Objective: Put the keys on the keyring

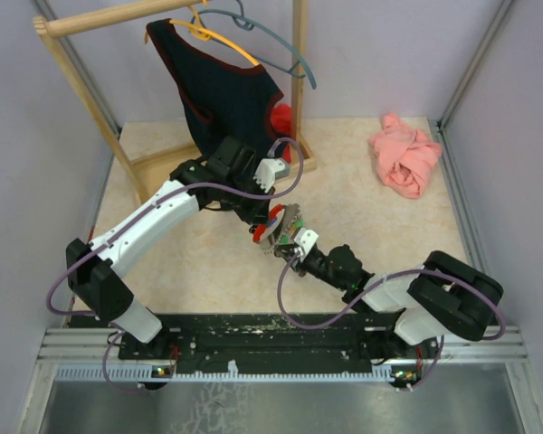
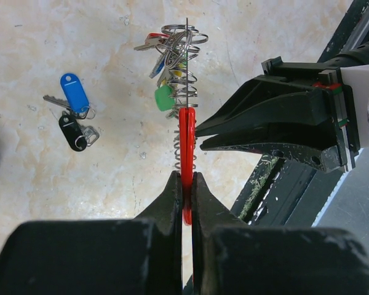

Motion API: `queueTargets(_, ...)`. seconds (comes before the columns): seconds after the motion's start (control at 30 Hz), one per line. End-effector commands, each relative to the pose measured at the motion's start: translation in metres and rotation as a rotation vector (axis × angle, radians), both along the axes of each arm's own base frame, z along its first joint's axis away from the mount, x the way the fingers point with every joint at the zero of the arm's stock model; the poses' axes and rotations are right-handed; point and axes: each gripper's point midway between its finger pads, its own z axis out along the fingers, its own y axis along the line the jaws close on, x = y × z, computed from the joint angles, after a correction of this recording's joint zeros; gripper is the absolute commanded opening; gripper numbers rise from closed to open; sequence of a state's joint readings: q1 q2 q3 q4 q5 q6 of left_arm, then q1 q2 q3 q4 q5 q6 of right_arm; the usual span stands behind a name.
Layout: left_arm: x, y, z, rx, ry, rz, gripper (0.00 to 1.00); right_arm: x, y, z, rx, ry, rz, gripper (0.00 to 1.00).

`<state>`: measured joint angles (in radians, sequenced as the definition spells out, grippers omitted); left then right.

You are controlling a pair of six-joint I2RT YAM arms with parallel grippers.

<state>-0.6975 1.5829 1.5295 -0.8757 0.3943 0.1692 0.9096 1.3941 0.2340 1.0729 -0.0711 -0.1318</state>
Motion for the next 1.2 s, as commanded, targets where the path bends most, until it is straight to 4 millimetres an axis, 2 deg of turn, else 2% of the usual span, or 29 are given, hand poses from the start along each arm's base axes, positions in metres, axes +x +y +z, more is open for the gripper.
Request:
queueTargets(0.0, 0.0, -0.013, 0.023, -0.083, -0.042, -0.029, 0.01, 0.003, 0.008, 0.023, 0.072, -0.062, -0.002, 0.18)
queueTargets(0.33, -0.003, -0.017, 0.025, -0.098, -0.038, -0.04, 0.01, 0.008, 0.005, 0.026, 0.099, -0.074, -0.039, 0.16)
queueTargets(0.6, -0.004, -0.019, 0.027, -0.108, -0.037, -0.045, 0.01, 0.013, 0.002, 0.025, 0.108, -0.076, -0.075, 0.2)
queueTargets(0.7, -0.004, -0.018, 0.027, -0.106, -0.038, -0.043, 0.01, 0.016, -0.001, 0.024, 0.099, -0.08, -0.093, 0.17)
queueTargets(0.97, -0.003, -0.016, 0.025, -0.096, -0.036, -0.021, 0.01, 0.01, 0.001, 0.021, 0.076, -0.074, -0.059, 0.0)
queueTargets(1.17, 0.003, -0.012, 0.02, -0.086, -0.039, 0.046, 0.01, 0.005, -0.001, 0.019, 0.037, -0.079, -0.033, 0.0)
